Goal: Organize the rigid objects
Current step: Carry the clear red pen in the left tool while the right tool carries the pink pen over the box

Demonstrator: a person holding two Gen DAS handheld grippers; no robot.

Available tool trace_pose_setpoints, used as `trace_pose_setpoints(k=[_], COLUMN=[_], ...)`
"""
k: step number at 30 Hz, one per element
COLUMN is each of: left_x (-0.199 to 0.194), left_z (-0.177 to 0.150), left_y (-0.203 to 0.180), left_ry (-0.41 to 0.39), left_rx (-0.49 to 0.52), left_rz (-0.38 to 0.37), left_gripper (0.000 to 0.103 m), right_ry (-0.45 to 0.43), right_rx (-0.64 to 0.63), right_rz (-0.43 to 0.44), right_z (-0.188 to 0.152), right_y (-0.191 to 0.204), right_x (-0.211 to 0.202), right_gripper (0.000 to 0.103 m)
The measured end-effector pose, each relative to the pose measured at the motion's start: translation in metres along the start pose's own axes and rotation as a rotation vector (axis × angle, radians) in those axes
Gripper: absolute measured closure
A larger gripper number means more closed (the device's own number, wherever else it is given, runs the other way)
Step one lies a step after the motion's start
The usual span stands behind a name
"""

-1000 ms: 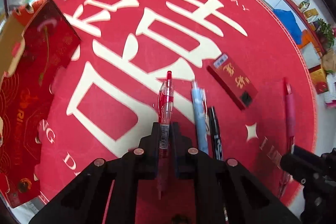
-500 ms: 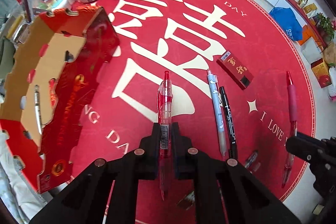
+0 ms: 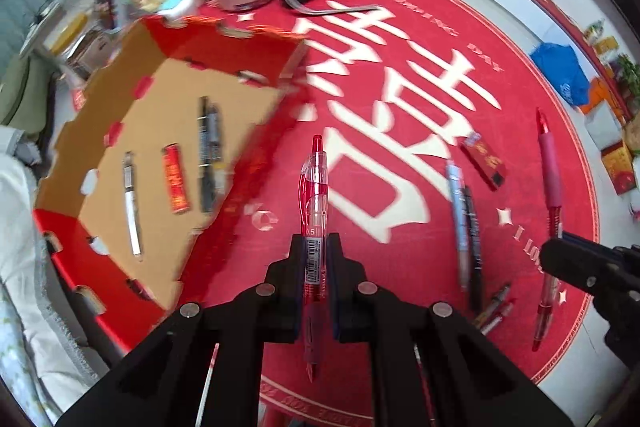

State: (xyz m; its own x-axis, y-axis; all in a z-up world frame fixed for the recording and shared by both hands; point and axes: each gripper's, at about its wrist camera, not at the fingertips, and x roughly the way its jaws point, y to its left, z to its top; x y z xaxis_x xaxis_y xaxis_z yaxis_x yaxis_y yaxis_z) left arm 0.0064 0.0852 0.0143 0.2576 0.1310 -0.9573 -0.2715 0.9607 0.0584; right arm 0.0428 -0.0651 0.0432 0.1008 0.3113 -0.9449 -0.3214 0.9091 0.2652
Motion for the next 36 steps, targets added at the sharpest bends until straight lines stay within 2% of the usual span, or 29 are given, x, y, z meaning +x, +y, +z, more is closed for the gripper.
trace_pose_setpoints(k=[10, 16, 25, 36], left_x=[-0.006, -0.003, 0.001, 0.007], left_z=[0.007, 0.007, 0.004, 0.002], left_y=[0.082, 0.112, 0.131, 0.144], left_ry=[-0.011, -0.002, 0.007, 0.018], left_rx=[-0.145, -0.201, -0.233, -0.248], left_rz=[0.082, 0.106, 0.113, 0.122], left_gripper=[0.093, 0.093, 0.093, 0.093], right_ry=[-0.001, 0.004, 0.009, 0.018], right_rx=[-0.123, -0.187, -0.229, -0.240], right_rz=[0.066, 0.090, 0.115, 0.111], right_z=[0.023, 0.031, 0.038, 0.040], right_y=[0.078, 0.116, 0.151, 0.161], right_x=[0.008, 0.015, 0.022, 0.029], right_gripper=[0.092, 0.092, 0.092, 0.092])
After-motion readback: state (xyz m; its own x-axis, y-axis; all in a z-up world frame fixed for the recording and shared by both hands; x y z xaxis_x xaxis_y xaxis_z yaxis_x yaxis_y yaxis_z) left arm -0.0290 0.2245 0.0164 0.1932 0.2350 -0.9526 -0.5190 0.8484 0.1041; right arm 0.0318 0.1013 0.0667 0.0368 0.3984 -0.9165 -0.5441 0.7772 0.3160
